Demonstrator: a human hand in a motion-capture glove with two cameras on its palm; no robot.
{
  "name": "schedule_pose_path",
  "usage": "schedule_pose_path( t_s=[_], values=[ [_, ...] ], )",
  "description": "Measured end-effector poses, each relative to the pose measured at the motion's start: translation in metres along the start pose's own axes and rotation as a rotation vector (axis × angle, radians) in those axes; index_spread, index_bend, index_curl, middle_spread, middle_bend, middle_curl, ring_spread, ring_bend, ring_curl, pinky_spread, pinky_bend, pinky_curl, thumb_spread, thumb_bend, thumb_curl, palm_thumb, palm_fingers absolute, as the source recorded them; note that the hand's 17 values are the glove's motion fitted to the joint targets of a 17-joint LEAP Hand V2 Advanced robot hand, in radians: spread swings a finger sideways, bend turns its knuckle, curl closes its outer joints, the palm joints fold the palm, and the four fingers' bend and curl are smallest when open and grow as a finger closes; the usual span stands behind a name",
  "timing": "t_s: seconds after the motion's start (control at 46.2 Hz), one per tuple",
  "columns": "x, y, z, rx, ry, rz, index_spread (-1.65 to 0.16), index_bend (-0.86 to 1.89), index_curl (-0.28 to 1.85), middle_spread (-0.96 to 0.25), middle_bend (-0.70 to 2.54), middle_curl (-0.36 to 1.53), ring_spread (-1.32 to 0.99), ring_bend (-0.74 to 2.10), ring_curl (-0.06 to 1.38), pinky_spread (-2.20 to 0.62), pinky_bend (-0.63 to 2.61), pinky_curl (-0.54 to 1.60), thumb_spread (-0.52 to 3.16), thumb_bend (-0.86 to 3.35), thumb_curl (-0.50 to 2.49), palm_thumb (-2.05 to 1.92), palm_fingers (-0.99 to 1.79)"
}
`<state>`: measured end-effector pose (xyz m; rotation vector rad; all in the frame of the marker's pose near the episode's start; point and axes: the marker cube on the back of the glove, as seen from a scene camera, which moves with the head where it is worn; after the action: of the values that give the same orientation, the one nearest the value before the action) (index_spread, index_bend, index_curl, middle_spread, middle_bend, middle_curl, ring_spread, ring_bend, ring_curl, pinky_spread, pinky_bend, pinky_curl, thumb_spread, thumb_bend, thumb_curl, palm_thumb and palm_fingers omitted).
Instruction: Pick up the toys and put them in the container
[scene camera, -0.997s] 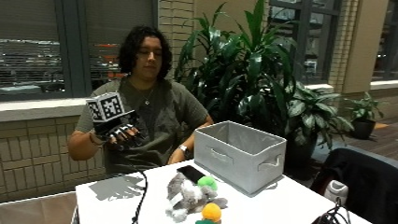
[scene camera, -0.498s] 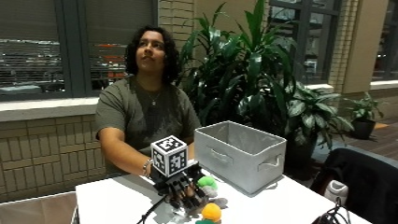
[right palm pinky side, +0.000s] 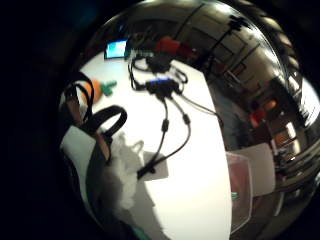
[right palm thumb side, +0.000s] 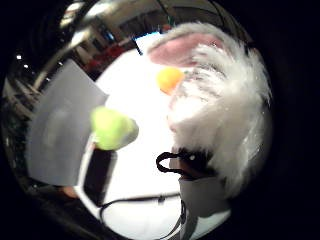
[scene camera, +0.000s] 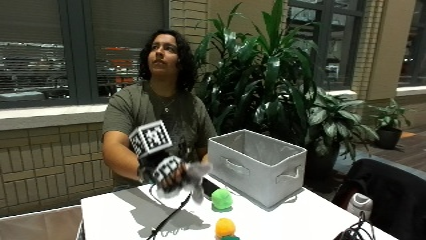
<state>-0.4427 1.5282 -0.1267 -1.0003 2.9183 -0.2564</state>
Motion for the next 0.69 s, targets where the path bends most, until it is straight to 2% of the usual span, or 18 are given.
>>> schedule_pose_path(
  t_s=[0.087,0.238,0.303,0.412,0.563,0.628,0.693],
  values=[
    [-0.046,-0.016,-0.063,0.064,-0.161,-0.060,-0.35,0.24,0.14,-0.41,0.90,0.56,-0.46,1.16,0.47,-0.40,0.96,0.44,1.10,0.18,0.49,0.54,1.17],
    [-0.159,-0.036,-0.165,0.028,-0.451,-0.239,-0.36,0.32,0.19,-0.42,0.95,0.62,-0.45,1.19,0.51,-0.42,0.99,0.46,0.96,0.14,0.56,0.55,1.14],
    [-0.209,-0.039,-0.188,-0.004,-0.516,-0.297,-0.36,0.36,0.21,-0.42,0.96,0.64,-0.45,1.19,0.52,-0.42,0.99,0.46,0.91,0.13,0.59,0.55,1.13],
    [-0.288,-0.048,-0.177,-0.075,-0.477,-0.375,-0.37,0.38,0.23,-0.42,0.97,0.67,-0.45,1.20,0.54,-0.42,1.01,0.47,0.84,0.10,0.64,0.54,1.10],
    [-0.329,-0.053,-0.139,-0.146,-0.413,-0.412,-0.37,0.38,0.26,-0.41,0.96,0.70,-0.45,1.19,0.55,-0.41,1.05,0.48,0.79,0.08,0.69,0.54,1.06],
    [-0.332,-0.052,-0.125,-0.191,-0.379,-0.424,-0.37,0.33,0.26,-0.41,0.91,0.70,-0.44,1.16,0.55,-0.41,1.06,0.48,0.80,0.06,0.70,0.53,0.93],
    [-0.323,-0.053,-0.113,-0.264,-0.284,-0.418,-0.36,0.29,0.29,-0.39,0.74,0.65,-0.41,1.11,0.54,-0.36,1.01,0.49,0.98,0.00,0.64,0.42,0.56]
  ],
)
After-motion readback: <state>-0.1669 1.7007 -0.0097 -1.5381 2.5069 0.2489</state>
